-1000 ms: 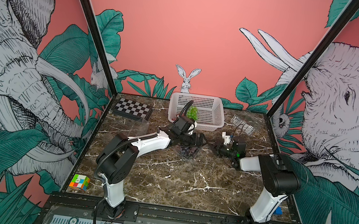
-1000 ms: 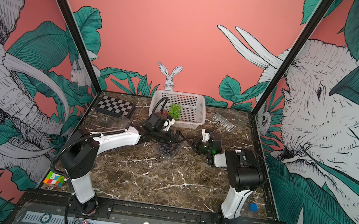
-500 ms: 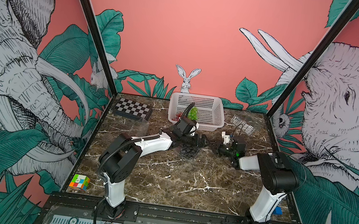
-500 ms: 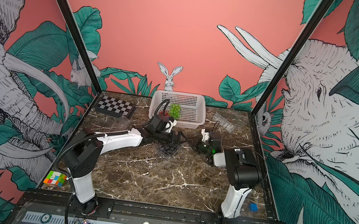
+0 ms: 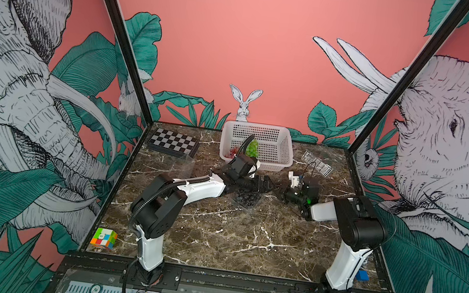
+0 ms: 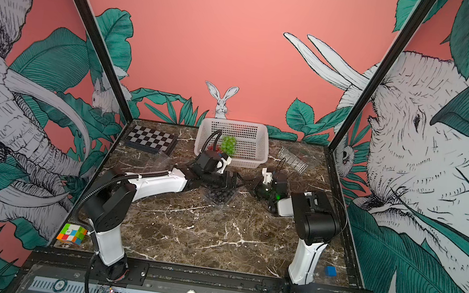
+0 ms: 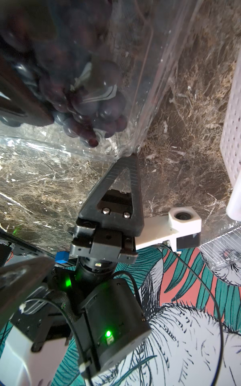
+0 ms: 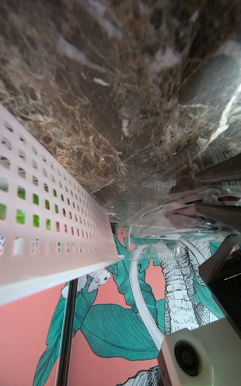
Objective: Pack grapes into containers
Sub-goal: Close the packing box at the center of the board.
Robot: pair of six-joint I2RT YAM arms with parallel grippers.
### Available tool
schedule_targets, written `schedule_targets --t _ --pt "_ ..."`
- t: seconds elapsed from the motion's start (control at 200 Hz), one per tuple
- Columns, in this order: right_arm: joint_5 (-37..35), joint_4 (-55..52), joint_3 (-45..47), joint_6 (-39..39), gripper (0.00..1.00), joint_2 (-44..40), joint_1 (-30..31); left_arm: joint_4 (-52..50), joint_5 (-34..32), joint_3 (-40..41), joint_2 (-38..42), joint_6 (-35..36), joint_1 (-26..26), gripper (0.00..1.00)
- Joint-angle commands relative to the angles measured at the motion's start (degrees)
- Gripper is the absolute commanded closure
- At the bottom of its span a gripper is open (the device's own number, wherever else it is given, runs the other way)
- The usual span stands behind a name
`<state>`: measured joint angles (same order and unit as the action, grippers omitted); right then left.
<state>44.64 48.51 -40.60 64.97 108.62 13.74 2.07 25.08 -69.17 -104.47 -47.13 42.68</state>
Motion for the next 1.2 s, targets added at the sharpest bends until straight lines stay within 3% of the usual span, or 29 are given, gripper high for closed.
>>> schedule_targets --t 0.0,0.83,1.015,1.195 --pt "0.45 2.72 -0.80 0.24 0.81 1.01 0.59 -2.24 0.65 1.37 -1.31 -0.50 0.64 0.01" --pt "0.36 7.71 2.37 2.04 0.91 2.59 0.83 -1.96 0.36 2.76 -0.82 -0.24 0.60 0.01" --pt "0.35 3.35 1.83 0.00 0.79 -1.34 0.35 -8.33 -1.65 -0.32 1.86 4.79 -0.03 0.00" --pt "-1.16 -8.51 0.59 -7.29 0.63 -7.03 -0.06 -15.67 -6.90 0.89 8.26 8.48 -2.15 0.00"
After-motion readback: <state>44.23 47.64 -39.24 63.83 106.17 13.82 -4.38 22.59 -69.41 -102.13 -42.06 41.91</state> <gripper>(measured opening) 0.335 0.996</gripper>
